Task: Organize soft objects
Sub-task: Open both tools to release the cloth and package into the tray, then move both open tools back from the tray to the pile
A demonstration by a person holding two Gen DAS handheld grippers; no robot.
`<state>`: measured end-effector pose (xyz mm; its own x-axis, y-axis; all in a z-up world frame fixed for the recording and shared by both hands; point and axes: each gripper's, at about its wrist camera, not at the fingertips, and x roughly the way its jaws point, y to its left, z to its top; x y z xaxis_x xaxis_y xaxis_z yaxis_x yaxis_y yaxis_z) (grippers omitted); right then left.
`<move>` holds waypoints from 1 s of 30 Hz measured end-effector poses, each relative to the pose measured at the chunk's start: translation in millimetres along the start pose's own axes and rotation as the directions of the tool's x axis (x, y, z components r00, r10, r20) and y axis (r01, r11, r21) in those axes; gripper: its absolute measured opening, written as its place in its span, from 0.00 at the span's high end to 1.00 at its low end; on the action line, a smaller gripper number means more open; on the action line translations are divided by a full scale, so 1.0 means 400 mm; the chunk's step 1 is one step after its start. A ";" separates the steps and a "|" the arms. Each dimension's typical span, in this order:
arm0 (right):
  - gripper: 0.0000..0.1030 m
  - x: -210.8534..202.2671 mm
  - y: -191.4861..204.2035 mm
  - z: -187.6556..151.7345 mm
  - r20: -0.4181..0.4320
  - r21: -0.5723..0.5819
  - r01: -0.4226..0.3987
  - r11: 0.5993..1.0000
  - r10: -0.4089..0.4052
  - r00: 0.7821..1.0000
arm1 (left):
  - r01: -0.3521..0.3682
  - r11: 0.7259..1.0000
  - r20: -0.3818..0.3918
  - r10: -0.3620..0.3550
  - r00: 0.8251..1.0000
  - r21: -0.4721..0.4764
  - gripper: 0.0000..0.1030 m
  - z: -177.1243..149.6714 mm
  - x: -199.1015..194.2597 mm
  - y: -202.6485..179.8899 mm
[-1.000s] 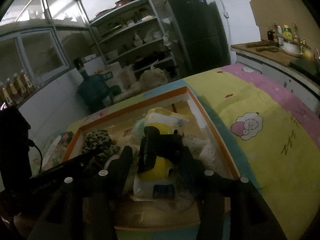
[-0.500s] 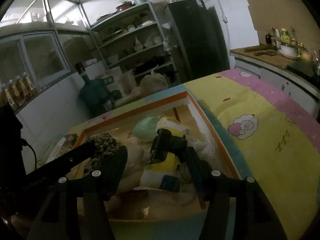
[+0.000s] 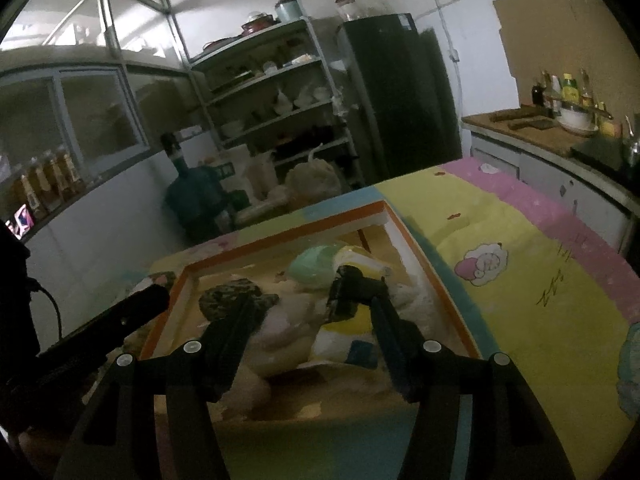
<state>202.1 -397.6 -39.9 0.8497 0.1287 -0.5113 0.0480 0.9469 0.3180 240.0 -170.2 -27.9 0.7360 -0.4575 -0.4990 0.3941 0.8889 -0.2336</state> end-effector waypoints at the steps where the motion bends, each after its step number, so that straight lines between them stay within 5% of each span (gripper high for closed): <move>1: 0.39 -0.006 0.007 -0.001 0.002 -0.004 -0.001 1.000 0.001 1.000 | -0.010 1.000 0.007 0.010 1.000 0.005 0.39 -0.002 -0.012 0.001; 30: 0.39 -0.101 0.289 -0.041 0.039 -0.124 -0.119 0.985 0.125 0.991 | -0.196 0.978 0.106 0.202 0.974 -0.069 0.39 -0.035 -0.275 0.146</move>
<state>164.7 -288.5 4.6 0.8688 0.2345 -0.4362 -0.1191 0.9539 0.2755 174.3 -67.7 1.7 0.8548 -0.2684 -0.4442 0.2038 0.9607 -0.1883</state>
